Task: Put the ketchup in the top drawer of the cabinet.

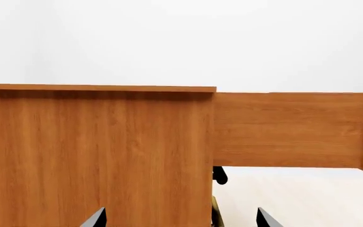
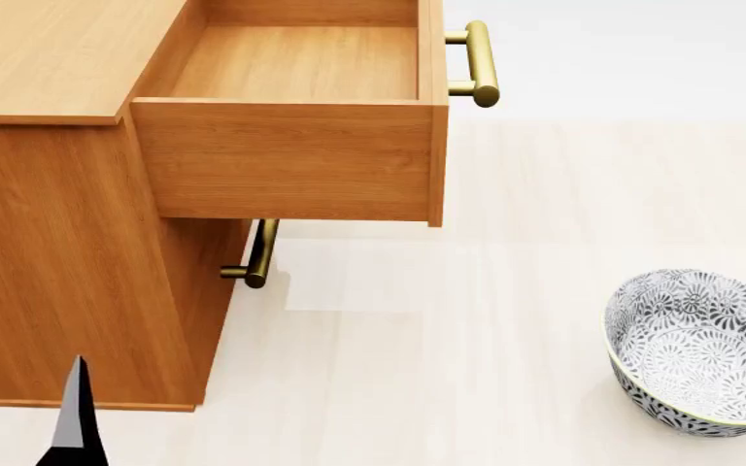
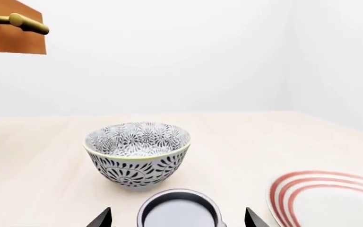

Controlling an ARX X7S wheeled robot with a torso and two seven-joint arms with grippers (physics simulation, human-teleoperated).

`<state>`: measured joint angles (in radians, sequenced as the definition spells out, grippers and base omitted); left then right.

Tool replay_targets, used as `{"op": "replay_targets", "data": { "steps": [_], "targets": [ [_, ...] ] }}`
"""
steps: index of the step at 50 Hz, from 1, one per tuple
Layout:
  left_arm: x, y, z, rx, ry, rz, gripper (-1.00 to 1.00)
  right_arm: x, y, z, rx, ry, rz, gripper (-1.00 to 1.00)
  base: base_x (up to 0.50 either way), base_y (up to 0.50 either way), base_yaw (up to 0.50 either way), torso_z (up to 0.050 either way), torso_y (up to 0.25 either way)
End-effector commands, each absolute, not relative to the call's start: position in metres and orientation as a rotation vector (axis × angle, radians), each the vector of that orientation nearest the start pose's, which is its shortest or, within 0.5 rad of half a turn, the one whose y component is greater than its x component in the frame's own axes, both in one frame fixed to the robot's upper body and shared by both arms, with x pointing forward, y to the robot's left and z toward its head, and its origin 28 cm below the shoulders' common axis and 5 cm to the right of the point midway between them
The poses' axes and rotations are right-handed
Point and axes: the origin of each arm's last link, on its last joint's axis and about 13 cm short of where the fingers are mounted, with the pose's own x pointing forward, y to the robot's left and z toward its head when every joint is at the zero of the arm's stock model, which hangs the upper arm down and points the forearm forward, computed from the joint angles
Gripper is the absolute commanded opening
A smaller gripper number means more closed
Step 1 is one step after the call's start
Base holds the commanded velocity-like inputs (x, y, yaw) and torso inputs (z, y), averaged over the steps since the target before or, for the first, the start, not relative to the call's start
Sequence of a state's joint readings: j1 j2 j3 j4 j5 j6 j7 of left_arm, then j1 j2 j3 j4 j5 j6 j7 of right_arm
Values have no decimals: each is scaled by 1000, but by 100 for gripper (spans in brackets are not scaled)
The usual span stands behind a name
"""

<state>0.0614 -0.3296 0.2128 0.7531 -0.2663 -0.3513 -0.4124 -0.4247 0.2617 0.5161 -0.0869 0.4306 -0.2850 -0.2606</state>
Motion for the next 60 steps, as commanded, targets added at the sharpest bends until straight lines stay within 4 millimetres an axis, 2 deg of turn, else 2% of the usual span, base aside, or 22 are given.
{"op": "replay_targets", "data": {
  "steps": [1,16,52,53,60],
  "targets": [
    [169,202,124,-13,-249,6,100,97,-259,19,-35,-101,-224,100,0,0,0,0,0],
    [169,203,123,-15,-246,7,100,106,-259,13,-24,-90,-221,100,0,0,0,0,0],
    [170,203,120,-19,-238,9,100,112,-261,2,-6,-77,-243,100,0,0,0,0,0],
    [170,203,120,-19,-238,8,100,112,-261,2,-6,-78,-243,-100,0,0,0,0,0],
    [170,204,120,-20,-238,13,100,112,-260,-1,-8,-76,-244,-100,0,0,0,0,0]
  ]
}}
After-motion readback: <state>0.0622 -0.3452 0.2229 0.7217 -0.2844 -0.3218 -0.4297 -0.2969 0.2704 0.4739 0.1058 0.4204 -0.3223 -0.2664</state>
